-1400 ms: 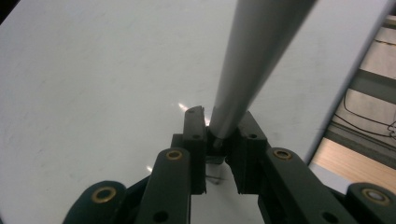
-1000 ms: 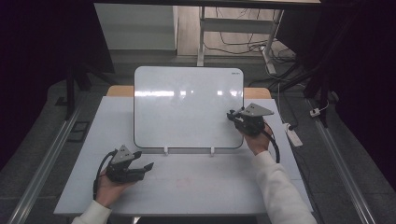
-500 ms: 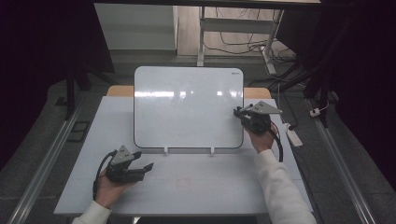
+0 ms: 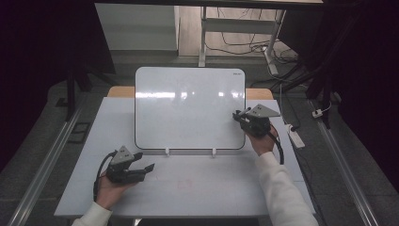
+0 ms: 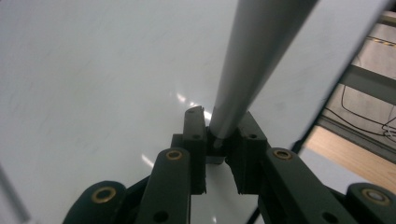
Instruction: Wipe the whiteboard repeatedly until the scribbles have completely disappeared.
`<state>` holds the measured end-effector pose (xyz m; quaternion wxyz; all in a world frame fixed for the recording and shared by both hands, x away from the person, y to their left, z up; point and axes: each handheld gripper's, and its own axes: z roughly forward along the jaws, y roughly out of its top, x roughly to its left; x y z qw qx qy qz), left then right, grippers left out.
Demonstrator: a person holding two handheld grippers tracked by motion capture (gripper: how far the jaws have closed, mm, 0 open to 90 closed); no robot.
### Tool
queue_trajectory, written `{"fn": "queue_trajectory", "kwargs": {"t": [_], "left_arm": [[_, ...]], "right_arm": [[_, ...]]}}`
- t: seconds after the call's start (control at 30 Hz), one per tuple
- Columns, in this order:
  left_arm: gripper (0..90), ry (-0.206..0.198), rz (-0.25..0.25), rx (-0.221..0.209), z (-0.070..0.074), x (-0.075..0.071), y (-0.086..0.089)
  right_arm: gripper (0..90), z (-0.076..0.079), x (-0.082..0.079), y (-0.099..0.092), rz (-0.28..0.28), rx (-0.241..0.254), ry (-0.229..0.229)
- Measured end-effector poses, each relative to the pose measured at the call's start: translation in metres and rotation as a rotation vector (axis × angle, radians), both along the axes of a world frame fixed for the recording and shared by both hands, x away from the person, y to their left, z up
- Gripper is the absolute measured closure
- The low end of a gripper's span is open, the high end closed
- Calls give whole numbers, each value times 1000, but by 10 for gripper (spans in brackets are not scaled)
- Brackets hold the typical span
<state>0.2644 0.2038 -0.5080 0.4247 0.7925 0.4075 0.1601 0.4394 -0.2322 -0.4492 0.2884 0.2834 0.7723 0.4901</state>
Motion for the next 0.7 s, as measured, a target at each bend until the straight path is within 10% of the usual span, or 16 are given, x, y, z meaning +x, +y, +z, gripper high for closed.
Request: {"fn": "queue_trajectory", "kwargs": {"t": [0.13,0.33,0.53,0.7], "left_arm": [[337,-4,1,-2,1,-1,0],[337,-2,6,0,0,0,2],[338,-9,0,-1,1,-2,1],[338,-12,0,-2,1,-1,0]], "right_arm": [[777,15,16,0,-72,51,-21],[777,7,6,23,50,-52,-14],[777,7,6,-1,-30,27,20],[777,-2,-13,6,62,-91,93]]}}
